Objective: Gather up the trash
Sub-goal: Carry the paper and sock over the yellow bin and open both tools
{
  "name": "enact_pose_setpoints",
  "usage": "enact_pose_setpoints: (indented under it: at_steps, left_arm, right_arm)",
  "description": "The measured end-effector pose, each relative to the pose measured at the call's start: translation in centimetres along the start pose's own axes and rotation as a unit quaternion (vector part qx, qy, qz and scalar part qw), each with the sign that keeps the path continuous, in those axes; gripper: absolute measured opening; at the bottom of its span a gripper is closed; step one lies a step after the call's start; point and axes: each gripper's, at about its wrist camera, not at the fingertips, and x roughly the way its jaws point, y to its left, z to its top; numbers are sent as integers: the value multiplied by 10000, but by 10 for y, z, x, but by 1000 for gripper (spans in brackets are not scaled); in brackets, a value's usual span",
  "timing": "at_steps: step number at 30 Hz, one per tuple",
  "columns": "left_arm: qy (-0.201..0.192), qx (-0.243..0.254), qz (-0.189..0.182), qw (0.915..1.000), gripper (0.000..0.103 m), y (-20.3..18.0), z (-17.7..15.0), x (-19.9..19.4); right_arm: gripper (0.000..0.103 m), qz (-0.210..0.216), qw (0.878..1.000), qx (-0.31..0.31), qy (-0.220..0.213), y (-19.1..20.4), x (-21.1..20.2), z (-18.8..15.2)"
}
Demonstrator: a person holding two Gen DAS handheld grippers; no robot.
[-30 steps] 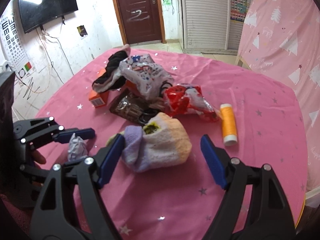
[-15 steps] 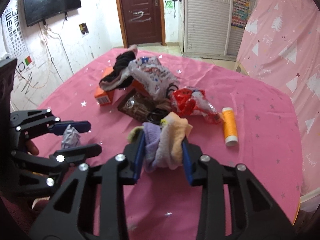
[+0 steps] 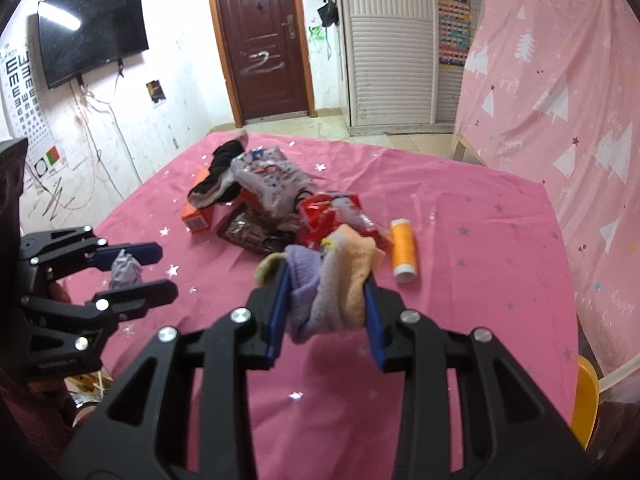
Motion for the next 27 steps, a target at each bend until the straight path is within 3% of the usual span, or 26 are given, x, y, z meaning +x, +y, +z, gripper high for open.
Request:
enact_pose_setpoints:
  at_steps: [27]
  left_arm:
    - [17, 625, -199, 9978, 34, -78, 28, 14]
  right_arm:
    - [32, -405, 9925, 957, -637, -95, -68, -41]
